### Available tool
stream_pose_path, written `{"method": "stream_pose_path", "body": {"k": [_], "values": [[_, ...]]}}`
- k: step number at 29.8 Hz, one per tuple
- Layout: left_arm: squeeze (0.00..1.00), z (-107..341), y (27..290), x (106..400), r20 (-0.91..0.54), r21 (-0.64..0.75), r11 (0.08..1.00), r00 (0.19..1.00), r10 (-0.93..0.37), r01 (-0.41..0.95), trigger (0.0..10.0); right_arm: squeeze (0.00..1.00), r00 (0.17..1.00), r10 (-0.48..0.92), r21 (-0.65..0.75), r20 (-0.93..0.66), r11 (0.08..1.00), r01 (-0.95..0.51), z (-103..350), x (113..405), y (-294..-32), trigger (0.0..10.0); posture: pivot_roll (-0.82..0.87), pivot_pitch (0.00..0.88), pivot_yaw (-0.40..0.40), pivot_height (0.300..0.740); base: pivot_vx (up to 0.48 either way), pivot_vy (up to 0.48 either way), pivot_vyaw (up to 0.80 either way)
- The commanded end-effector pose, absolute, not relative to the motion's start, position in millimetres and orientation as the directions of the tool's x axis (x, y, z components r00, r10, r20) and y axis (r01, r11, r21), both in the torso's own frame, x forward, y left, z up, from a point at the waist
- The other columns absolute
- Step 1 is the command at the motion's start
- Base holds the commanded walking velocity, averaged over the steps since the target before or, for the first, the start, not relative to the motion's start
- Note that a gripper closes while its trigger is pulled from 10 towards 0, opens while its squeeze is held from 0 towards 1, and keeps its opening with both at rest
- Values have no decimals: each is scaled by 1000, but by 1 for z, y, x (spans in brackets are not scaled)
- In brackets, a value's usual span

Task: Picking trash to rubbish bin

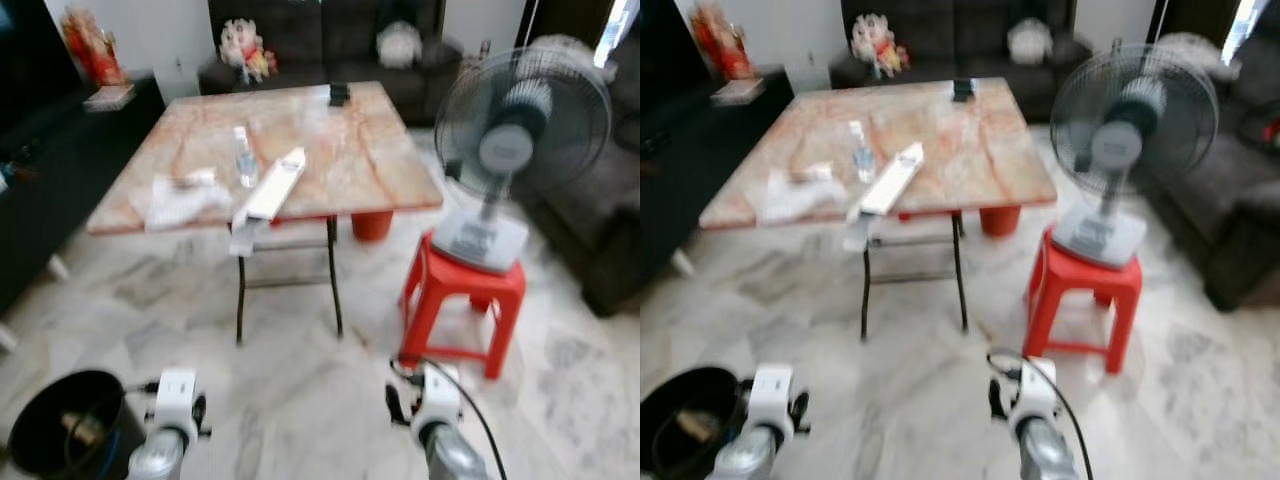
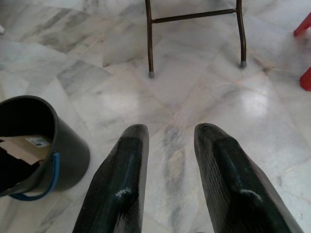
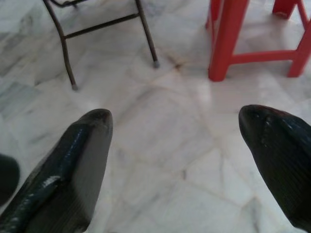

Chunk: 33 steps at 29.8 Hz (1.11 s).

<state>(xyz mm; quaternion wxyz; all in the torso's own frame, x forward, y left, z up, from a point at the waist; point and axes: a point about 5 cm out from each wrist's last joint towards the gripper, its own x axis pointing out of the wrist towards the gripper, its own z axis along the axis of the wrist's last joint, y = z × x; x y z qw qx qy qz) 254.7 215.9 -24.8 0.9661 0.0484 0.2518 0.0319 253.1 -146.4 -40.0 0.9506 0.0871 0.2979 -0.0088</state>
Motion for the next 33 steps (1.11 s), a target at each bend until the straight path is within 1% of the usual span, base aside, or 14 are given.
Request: {"method": "stream_pose_path", "body": {"k": [1,4,5,6,8,9,10,14,16,19,22,24,29,33], "values": [[0,-20,227,256,-468,129,990,877,112,-58,10000,0,843,71,182,-533,983,32,-33,262,-133,10000,2,0,30,740,0,356,0],[0,-14,224,263,-434,139,989,896,96,-38,10000,0,860,87,186,-502,983,9,-26,268,-130,10000,-2,0,31,740,0,119,0],[0,-6,221,270,-390,140,990,918,80,-27,10000,0,878,102,192,-468,981,-11,-20,275,-126,10000,-5,0,32,740,0,0,0],[0,-6,221,270,-390,140,990,918,80,-27,10000,0,878,102,192,-468,981,-11,-20,275,-126,10000,-5,0,32,740,0,0,0],[0,8,214,283,-306,128,992,950,57,-18,10000,0,900,124,190,-418,981,-47,-9,286,-121,10000,-5,0,32,740,0,0,0],[0,8,214,283,-306,128,992,950,57,-18,10000,0,900,124,190,-418,981,-47,-9,286,-121,10000,-5,0,32,740,0,0,0],[0,19,208,293,-240,132,991,970,47,-15,10000,0,918,138,198,-371,978,-67,2,295,-117,10000,2,0,31,740,0,0,0],[0,41,198,308,-126,148,989,992,18,1,10000,0,950,157,220,-271,971,-98,24,313,-111,10000,0,0,31,740,0,0,0],[0,48,196,311,-92,155,988,996,12,3,10000,0,956,163,225,-242,968,-109,30,318,-110,10000,0,0,31,740,0,0,0],[0,85,182,329,85,175,985,996,-20,5,10000,0,980,178,232,-85,960,-154,70,343,-100,10000,-1,0,29,740,0,0,0],[0,91,179,332,113,189,982,993,-36,14,10000,0,981,183,228,-58,959,-165,77,346,-98,10000,0,0,29,740,0,0,0],[0,104,173,337,165,210,978,985,-47,12,10000,0,980,200,225,7,954,-196,93,354,-92,10000,7,0,26,740,139,0,0],[0,108,169,341,172,198,980,985,-25,-10,10000,0,976,215,207,37,954,-218,102,357,-86,10000,8,0,24,740,397,0,0],[0,111,163,341,185,215,977,981,-51,10,10000,0,975,218,221,50,949,-223,103,356,-84,10000,10,0,23,740,465,0,0]]}}
